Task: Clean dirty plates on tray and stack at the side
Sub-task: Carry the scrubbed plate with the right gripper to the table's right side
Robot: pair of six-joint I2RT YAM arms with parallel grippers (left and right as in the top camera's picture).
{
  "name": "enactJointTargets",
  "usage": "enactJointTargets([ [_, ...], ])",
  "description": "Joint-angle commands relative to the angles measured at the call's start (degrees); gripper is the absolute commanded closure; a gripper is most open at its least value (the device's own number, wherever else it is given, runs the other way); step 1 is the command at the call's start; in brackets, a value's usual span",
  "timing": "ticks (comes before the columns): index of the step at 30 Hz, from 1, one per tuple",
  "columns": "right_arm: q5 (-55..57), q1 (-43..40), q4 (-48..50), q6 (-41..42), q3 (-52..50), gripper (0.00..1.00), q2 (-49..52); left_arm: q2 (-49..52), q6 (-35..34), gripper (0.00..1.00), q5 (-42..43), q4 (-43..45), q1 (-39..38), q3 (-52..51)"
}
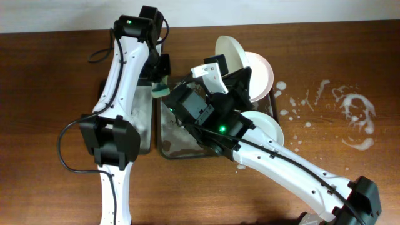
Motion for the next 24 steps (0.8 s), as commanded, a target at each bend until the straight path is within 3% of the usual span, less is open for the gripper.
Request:
enactJointTargets([
  [1,-3.4,1.8,-0.6,1.3,0.5,0.96,-1.5,0.1,0.7,0.99,0.7,0.5,-0.3,0.7],
  [3,-2.3,1.2,-1.5,3.5,0.5,0.96,-1.5,0.1,0.7,0.99,0.7,-0.3,-0.3,0.7],
  [5,5.8,-1.6,-2.8,4.8,0.5,0.96,-1.5,0.1,0.7,0.99,0.7,-0.7,-0.3,0.7],
  [7,1.2,-4.6,-3.3,4.9,0.5,0.96,-1.8,0.1,0.7,0.99,0.7,-0.7,-0.3,0.7],
  [9,-6.4,-2.6,-5.9,4.9,0.5,0.96,-1.8,0.1,0.7,0.99,0.7,-0.2,-0.3,0.7],
  [12,1.0,-1.1,-7.5,7.9,0.5,0.96,-1.8,0.1,0.7,0.99,0.7,0.0,-0.3,0.7],
  [16,-13.5,-1.9,-9.7,11.7,0.5,0.96,-1.9,0.1,0.7,0.99,0.7,0.5,-0.3,0.7],
  [18,-28.7,-6.2,-10.2,15.2,0.5,0.96,-3.1,0.1,0.7,0.99,0.7,0.4,-0.3,0.7],
  [24,-73.0,-34.7,-12.7,15.2,0.5,0.96,-7.3,0.1,0.7,0.99,0.7,0.4,-0.3,0.7],
])
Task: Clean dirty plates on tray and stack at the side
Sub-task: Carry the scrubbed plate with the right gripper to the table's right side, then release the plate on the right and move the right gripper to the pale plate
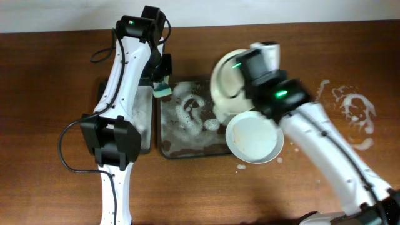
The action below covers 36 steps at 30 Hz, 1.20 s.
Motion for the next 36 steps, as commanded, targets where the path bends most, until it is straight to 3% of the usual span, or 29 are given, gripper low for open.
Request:
enactJointTargets([
  [1,-27.9,-15.3,-1.7,-0.9,0.5,0.96,-2.2,0.1,0.7,0.99,0.7,0.1,0.0,0.7],
  [6,-44.2,-38.3,-1.1,-1.9,0.4,0.96,-0.9,0.1,0.7,0.99,0.7,0.0,0.0,0.7],
  [10,-44.7,-52.3,0.7,0.0,-1.4,0.96,1.7,0.1,0.7,0.99,0.7,-0.3,0.0,0.7],
  [16,-40.9,-64.5,8.8,1.8,-8.9,0.96,8.2,0.1,0.7,0.99,0.7,-0.3,-0.6,0.7],
  [20,-36.4,-66.8,11.9,1.8,-9.7,0.94,13.8,0.1,0.7,0.99,0.7,-0.3,-0.6,0.7],
  [21,-36.4,-66.6,14.0,1.8,-9.7,0.87,15.2,0.1,0.7,0.99,0.7,-0.3,-0.6,0.7],
  [25,-40.3,-65.5,15.5,1.7,-9.6,0.42,16.5,0.1,0.7,0.99,0.9,-0.7,-0.6,0.7],
  [30,-57.0,-64.6,6.4,-1.4,-9.4,0.5,12.7,0.1,0.7,0.99,1.3,-0.8,-0.6,0.7],
  [34,-57.4,-57.2,-5.5,-9.1,-9.4,0.5,6.1,0.1,0.7,0.99,1.3,-0.7,-0.6,0.7],
  [36,-57.2,-52.3,-9.9,-9.1,-9.5,0.5,5.9,0.1,0.7,0.99,1.3,-0.3,-0.6,0.7],
])
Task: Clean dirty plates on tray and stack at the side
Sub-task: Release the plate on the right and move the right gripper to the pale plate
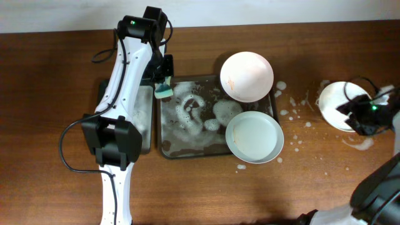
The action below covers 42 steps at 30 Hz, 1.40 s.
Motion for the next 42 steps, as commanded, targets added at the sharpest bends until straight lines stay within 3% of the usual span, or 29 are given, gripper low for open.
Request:
enactJointTargets([
  [1,-1.7,8.4,-5.6,-3.7,-0.2,0.5,-2.2,0.1,0.7,0.99,0.7,0.4,-0.1,0.7],
  [3,0.5,15.2,-7.2,-3.4,-2.6,0.55,-2.1,0.1,0.7,0.99,0.7,0.4,-0.1,0.7],
  [8,15.1,25.6,-6.3,4.3,-9.7,0.57,-2.1,0.1,0.7,0.99,0.6,0.0,-0.1,0.7],
  [20,17.7,34.1,1.9,5.8,-18.1,0.64,-2.1,0.1,0.7,0.99,0.6,-0.8,-0.1,0.7],
  [23,17.7,34.1,5.1,5.8,-19.8,0.75,-2.1,0.1,0.7,0.99,0.6,-0.8,-0.1,0.7],
  [25,17.7,34.1,5.7,5.8,-19.9,0.96,-2.1,0.1,0.7,0.99,0.7,-0.9,-0.1,0.7],
  [30,17.5,34.6,4.6,5.6,-19.8,0.96,-2.4,0.1,0.7,0.99,0.7,-0.9,-0.1,0.7],
  [34,17.3,42.2,3.1,6.5,-15.2,0.96,-7.3,0.1,0.7,0.99,0.7,-0.8,-0.1,0.7],
  [37,18.0,49.8,4.5,14.3,-9.2,0.96,-9.3,0.1,0.7,0.99,0.6,-0.8,-0.1,0.7],
  [42,25.7,57.3,10.9,25.3,-8.9,0.96,-4.7,0.1,0.7,0.99,0.4,-0.8,-0.1,0.7],
])
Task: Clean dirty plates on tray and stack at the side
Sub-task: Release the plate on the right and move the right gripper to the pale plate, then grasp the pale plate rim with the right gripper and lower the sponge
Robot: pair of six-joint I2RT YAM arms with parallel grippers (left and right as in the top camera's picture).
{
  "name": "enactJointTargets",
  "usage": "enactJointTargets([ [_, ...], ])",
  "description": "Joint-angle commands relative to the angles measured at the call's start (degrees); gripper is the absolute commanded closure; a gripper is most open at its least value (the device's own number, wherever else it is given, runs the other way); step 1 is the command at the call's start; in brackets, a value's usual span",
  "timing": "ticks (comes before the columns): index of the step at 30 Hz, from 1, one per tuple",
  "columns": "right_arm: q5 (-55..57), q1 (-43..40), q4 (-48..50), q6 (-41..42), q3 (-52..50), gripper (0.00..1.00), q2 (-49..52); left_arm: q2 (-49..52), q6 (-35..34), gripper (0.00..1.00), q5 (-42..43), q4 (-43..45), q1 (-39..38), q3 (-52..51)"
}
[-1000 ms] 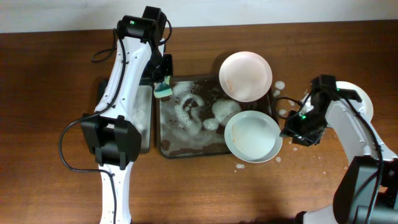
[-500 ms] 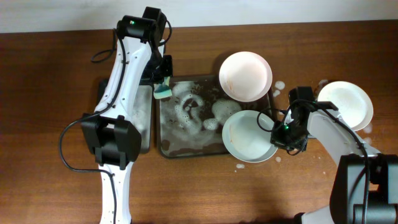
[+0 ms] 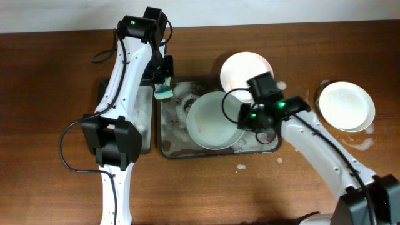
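Observation:
A dark tray (image 3: 167, 152) wet with foam lies mid-table. In its middle lies a pale green plate (image 3: 211, 124), and my right gripper (image 3: 242, 119) is shut on that plate's right rim. A white plate (image 3: 240, 67) rests at the tray's back right corner, partly behind the right wrist. Another white plate (image 3: 345, 105) sits on the table at the far right. My left gripper (image 3: 165, 84) hangs over the tray's back left corner, shut on a green-and-white sponge (image 3: 164, 92).
A second dark tray (image 3: 141, 122) lies left of the first one, under the left arm. Foam splashes (image 3: 299, 107) dot the wood between the tray and the far-right plate. A black cable (image 3: 99, 55) loops at the back left.
My right gripper has left the white plate on the table at the far right and is now at the tray, shut on the pale green plate. That plate now lies further left, at mid-tray.
My right arm first reached across the tray among the plates. Then it held a white plate above the tray's back. Later it was at the far right with that plate. The plate now lies there, and my right gripper holds the green plate. The left gripper kept the sponge throughout.

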Motion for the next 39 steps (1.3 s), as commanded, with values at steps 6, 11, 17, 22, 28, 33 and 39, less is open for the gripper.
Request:
enactJointTargets([
  [6,1.0,4.9,7.3,9.3,0.5,0.96,13.3,0.1,0.7,0.99,0.2,0.1,-0.1,0.7],
  [11,-1.9,5.4,8.0,5.7,1.1,0.63,14.6,0.1,0.7,0.99,0.3,0.1,-0.1,0.7],
  [17,-1.9,2.2,10.5,-4.9,4.4,0.55,15.8,0.1,0.7,0.99,0.3,0.2,-0.1,0.7],
  [22,-7.8,1.8,11.6,-7.9,4.4,0.67,21.1,0.1,0.7,0.99,0.5,0.8,-0.1,0.7],
  [28,-11.8,1.7,12.9,-7.4,3.9,0.84,22.9,0.5,3.1,0.99,5.7,2.8,-0.1,0.7],
  [33,-16.0,0.7,13.7,-5.7,3.9,0.96,25.8,2.3,3.8,0.99,9.6,3.0,-0.5,0.5],
  [39,-16.1,0.0,14.5,-4.1,3.9,0.96,25.8,5.3,6.8,0.99,12.9,-2.6,-0.5,0.4],
])
